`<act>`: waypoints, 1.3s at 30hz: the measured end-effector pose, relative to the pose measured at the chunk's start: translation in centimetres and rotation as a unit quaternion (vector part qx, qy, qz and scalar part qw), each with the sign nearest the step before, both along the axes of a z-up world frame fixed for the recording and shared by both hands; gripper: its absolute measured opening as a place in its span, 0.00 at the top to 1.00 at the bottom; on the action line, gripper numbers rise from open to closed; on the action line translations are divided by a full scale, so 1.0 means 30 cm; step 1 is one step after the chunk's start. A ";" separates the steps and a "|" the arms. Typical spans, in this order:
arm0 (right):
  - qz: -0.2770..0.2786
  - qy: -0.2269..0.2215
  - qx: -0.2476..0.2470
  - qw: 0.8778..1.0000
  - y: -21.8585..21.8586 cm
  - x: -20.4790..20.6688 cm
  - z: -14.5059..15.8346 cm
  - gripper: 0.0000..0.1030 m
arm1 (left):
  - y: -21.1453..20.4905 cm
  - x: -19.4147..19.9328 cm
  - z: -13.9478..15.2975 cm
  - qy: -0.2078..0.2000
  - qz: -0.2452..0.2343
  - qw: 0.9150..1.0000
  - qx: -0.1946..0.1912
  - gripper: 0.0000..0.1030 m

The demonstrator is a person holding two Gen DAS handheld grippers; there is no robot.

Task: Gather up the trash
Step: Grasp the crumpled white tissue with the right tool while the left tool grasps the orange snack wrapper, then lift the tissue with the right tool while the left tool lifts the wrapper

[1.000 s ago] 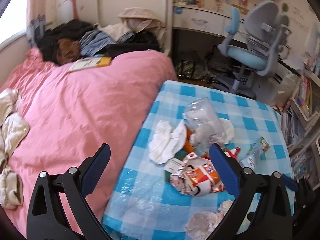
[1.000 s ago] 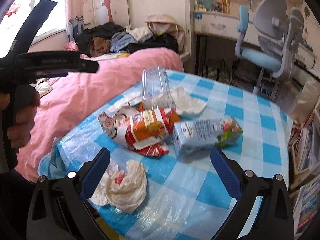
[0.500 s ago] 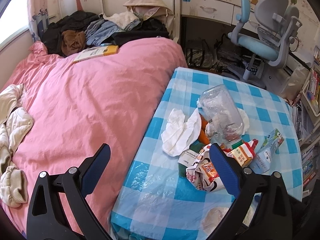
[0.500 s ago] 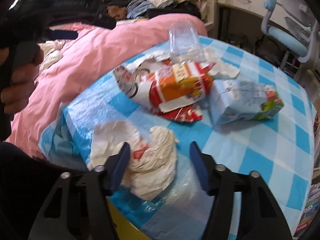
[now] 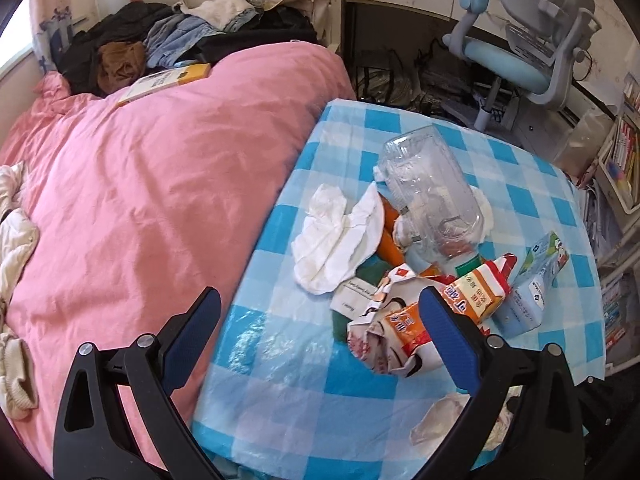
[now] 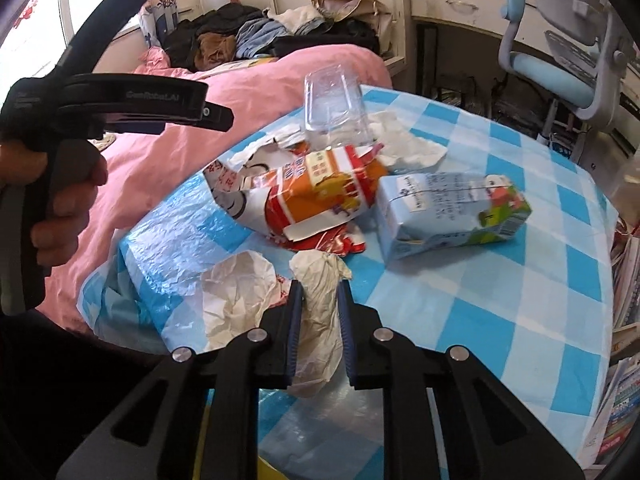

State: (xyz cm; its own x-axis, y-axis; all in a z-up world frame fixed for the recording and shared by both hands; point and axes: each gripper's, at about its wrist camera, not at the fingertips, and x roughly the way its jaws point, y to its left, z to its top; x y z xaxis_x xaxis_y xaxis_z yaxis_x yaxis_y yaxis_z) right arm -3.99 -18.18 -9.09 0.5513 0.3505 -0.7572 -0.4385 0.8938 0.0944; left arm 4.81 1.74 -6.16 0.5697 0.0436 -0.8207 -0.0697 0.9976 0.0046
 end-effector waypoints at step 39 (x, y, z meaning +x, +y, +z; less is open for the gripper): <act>-0.023 0.017 0.022 0.999 -0.065 0.013 -0.012 0.95 | -0.097 -0.048 0.004 0.020 -0.087 0.995 -0.044 0.88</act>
State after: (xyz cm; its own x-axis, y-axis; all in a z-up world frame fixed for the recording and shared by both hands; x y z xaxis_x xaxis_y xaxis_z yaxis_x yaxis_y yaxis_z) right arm -3.60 -20.12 -9.44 0.5411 0.3592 -0.7604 -0.3933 0.9073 0.1487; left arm 3.36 -1.17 -6.04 0.5288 -0.1261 -0.8393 0.1027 0.9911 -0.0843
